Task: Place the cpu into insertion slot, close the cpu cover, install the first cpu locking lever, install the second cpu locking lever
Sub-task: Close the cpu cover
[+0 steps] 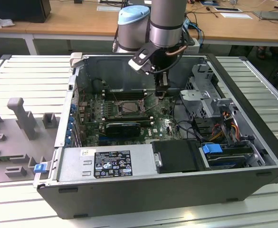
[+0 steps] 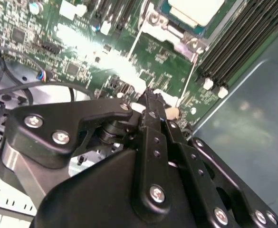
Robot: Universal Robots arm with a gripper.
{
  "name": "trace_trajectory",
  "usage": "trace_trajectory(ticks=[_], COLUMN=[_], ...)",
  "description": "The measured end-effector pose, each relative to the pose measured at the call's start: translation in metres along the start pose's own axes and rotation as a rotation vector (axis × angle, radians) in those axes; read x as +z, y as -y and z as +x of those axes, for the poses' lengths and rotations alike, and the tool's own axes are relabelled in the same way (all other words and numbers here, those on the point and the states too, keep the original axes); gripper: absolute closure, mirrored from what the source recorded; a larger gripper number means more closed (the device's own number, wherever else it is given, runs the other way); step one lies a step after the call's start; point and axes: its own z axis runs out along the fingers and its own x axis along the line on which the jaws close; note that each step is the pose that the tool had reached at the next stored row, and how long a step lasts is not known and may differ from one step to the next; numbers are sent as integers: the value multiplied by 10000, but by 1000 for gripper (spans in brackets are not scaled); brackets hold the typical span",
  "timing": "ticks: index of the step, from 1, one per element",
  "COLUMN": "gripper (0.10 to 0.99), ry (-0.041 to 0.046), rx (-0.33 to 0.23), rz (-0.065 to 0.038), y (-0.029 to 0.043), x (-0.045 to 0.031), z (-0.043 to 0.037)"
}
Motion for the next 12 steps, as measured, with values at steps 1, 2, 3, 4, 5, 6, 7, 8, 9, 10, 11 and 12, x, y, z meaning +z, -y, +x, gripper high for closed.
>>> trace_trajectory(ticks=[1, 2, 3, 4, 5, 6, 7, 8, 9, 10, 11, 12], gripper=[980, 980, 980, 980, 980, 980, 980, 980, 980, 980, 980, 980], ry=[-1, 0, 0, 0, 0, 0, 1, 1, -1, 1, 1, 2], rx=[0, 0, 1, -1, 0, -1, 2, 1, 4, 6, 8, 10], rz=[0, 1, 5, 9, 11, 11, 17, 55, 168, 295, 415, 507], y=[-20, -49, -87, -131, -150, -158, -157, -157, -157, -157, -157, -157], x=[4, 10, 22, 41, 59, 89, 121, 136, 136, 136, 136, 135], z=[3, 7, 13, 17, 18, 18, 18, 18, 18, 18, 18, 18])
